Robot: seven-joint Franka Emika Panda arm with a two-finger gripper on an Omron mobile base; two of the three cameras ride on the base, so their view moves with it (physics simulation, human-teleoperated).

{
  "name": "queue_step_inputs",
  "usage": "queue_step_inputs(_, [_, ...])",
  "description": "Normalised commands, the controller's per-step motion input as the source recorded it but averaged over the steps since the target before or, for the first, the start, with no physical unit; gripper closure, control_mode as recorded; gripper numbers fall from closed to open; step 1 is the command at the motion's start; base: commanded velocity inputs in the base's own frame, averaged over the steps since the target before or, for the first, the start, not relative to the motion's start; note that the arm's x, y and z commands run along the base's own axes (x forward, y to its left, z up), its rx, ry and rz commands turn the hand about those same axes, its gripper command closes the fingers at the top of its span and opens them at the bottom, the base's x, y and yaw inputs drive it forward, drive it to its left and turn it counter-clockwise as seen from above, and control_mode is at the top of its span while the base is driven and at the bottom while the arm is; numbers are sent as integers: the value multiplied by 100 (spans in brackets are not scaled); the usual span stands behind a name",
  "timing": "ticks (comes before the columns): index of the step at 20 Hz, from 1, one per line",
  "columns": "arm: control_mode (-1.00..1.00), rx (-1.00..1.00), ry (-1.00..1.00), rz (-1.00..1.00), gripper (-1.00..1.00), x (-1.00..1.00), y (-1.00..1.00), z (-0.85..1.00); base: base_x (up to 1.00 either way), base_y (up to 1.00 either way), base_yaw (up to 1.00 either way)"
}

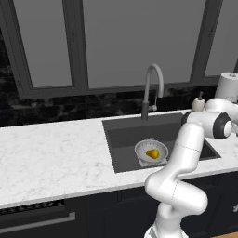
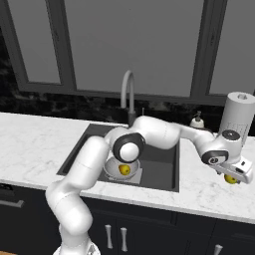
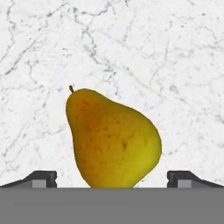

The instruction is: Put the colander in the sink, put the pear, pear in the colander, and turn on the sink faucet and pour water over the colander.

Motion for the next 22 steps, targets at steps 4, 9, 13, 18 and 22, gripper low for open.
queue_step_inputs(4, [-100,-4,4,0,-100,11,-2,-14,0,0,0])
queue_step_inputs(9, [-100,-4,4,0,-100,15,0,-16,0,0,0])
queue_step_inputs(13, [-100,-4,3,0,100,10,0,-14,0,0,0])
queue_step_inputs(18, [-100,-1,0,0,100,0,0,-9,0,0,0])
queue_step_inputs(22, [-100,0,-17,5,100,-17,2,4,0,0,0])
